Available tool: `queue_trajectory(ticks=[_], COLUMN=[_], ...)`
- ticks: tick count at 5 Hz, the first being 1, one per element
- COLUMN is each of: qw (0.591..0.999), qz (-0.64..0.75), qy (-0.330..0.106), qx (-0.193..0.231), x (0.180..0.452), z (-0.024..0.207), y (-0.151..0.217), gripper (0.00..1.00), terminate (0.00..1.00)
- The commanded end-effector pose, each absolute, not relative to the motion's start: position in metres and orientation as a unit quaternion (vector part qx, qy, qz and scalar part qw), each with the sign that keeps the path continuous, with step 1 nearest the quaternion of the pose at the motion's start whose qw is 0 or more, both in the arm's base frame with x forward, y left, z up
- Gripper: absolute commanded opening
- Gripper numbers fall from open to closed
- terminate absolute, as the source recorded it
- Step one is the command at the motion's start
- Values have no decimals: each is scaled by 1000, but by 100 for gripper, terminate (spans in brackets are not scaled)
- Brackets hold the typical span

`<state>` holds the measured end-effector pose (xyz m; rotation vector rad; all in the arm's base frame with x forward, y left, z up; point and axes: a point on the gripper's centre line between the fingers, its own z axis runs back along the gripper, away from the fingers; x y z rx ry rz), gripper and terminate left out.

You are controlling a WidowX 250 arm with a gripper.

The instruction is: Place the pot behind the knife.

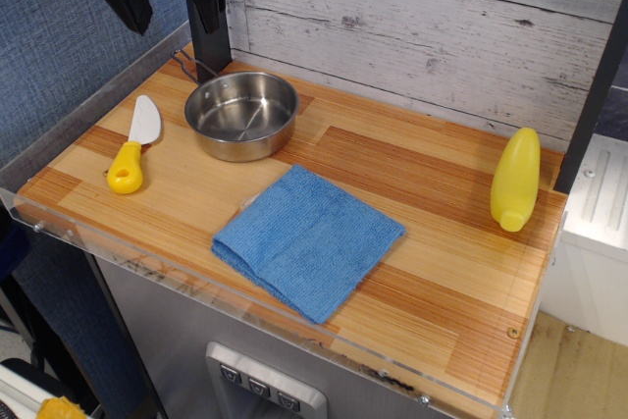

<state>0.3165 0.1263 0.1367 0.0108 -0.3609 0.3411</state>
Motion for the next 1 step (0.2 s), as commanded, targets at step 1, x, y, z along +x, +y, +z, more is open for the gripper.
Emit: queue_trajectory(ticks=[1], qw=[966], qz=[169], qy=[-197], qx=[11], x=[309], z=[149], y=[129], gripper=[100], terminate=[100])
